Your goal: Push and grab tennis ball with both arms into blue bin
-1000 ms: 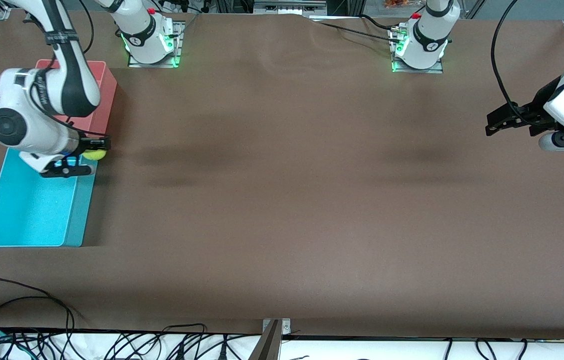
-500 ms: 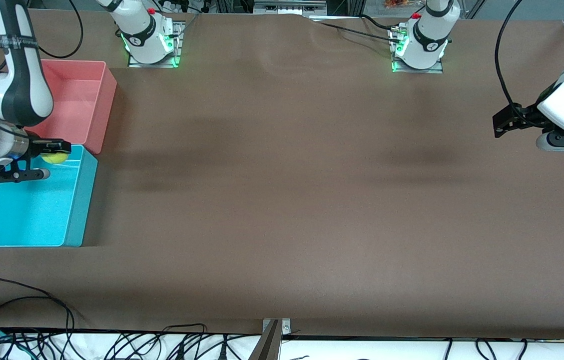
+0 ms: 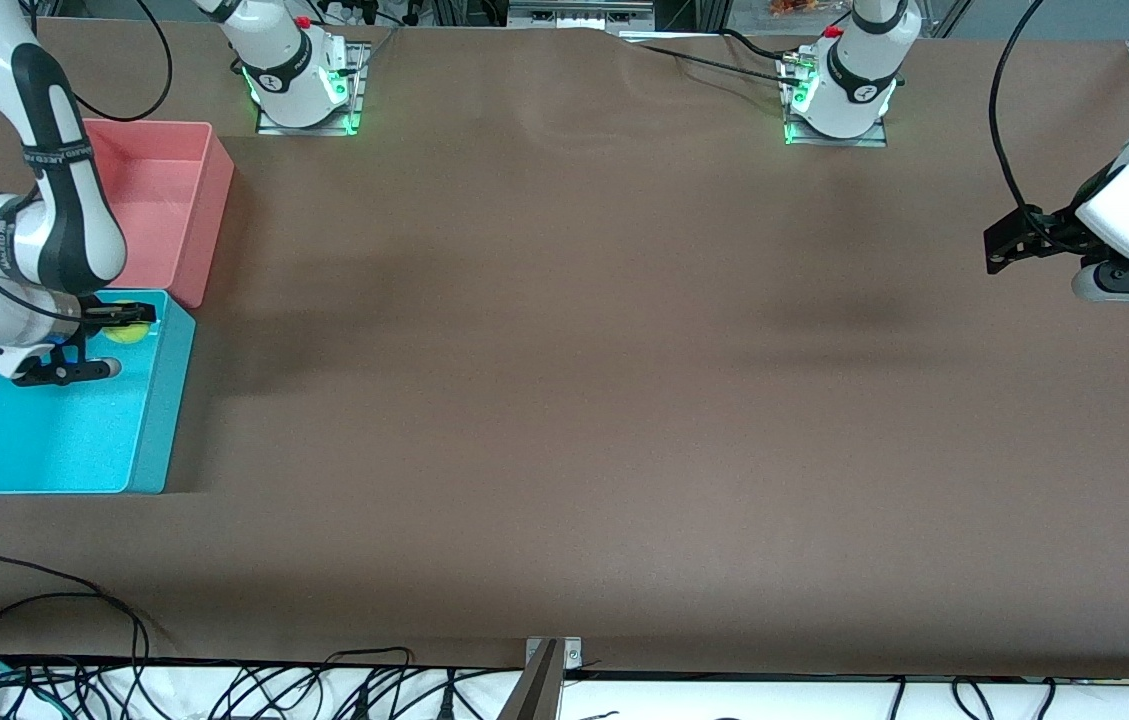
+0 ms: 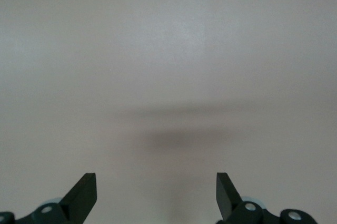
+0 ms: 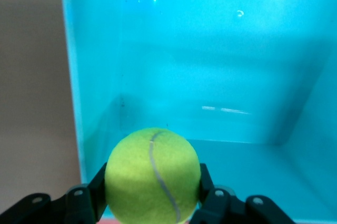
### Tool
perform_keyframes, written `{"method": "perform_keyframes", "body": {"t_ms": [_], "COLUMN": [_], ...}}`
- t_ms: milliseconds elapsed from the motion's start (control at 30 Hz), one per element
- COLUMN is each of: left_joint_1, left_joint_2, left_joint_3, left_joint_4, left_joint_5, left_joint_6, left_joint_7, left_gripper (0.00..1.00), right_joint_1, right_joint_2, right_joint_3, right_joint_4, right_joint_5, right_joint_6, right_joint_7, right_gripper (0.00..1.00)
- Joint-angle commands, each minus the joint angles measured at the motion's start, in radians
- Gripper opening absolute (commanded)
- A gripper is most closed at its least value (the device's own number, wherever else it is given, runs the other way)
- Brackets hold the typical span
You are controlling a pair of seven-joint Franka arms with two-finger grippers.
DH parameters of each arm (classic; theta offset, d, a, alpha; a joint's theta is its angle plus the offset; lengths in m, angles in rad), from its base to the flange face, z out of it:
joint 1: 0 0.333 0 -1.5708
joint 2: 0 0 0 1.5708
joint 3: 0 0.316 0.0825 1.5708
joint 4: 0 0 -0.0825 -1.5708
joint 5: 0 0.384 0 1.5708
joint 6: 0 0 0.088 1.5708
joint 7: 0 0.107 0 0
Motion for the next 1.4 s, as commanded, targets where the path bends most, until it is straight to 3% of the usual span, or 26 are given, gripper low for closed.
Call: {"method": "perform_keyframes", "body": {"t_ms": [0,833,900,933,967,1000,1267,1300,1367], "left_joint_1": [0.012,0.012,0.012,0.012,0.012,0.012,0.012,0.012,0.012], "left_joint_2": [-0.026,-0.025,-0.025,-0.025,-0.025,-0.025,-0.025,-0.025,-0.025], "left_joint_3": [-0.007,-0.005,-0.005,-0.005,-0.005,-0.005,-0.005,-0.005,-0.005], "left_joint_4": [-0.023,-0.019,-0.019,-0.019,-0.019,-0.019,-0.019,-0.019,-0.019], "left_joint_5": [-0.019,-0.014,-0.014,-0.014,-0.014,-0.014,-0.014,-0.013,-0.013], "left_joint_6": [0.006,0.006,0.006,0.006,0.006,0.005,0.006,0.006,0.006], "left_joint_7": [0.014,0.01,0.01,0.01,0.01,0.01,0.01,0.01,0.01], "left_gripper": [1.0,1.0,1.0,1.0,1.0,1.0,1.0,1.0,1.0], "right_joint_1": [-0.031,-0.066,-0.066,-0.066,-0.065,-0.065,-0.063,-0.06,-0.059], "right_joint_2": [0.045,0.105,0.105,0.105,0.105,0.105,0.068,0.041,0.036], "right_joint_3": [0.011,0.011,0.013,0.013,0.013,0.013,0.014,0.017,0.017], "right_joint_4": [0.024,0.024,0.024,0.024,0.024,0.024,0.041,0.102,0.128], "right_joint_5": [-0.002,-0.002,-0.002,-0.002,-0.002,-0.002,-0.002,-0.003,-0.003], "right_joint_6": [0.011,0.075,0.074,0.074,0.074,0.074,0.046,-0.059,-0.095], "right_joint_7": [-0.022,-0.023,-0.023,-0.023,-0.022,-0.022,-0.023,-0.025,-0.025], "right_gripper": [0.34,0.36,0.46,0.61,0.85,1.0,1.0,1.0,1.0]}}
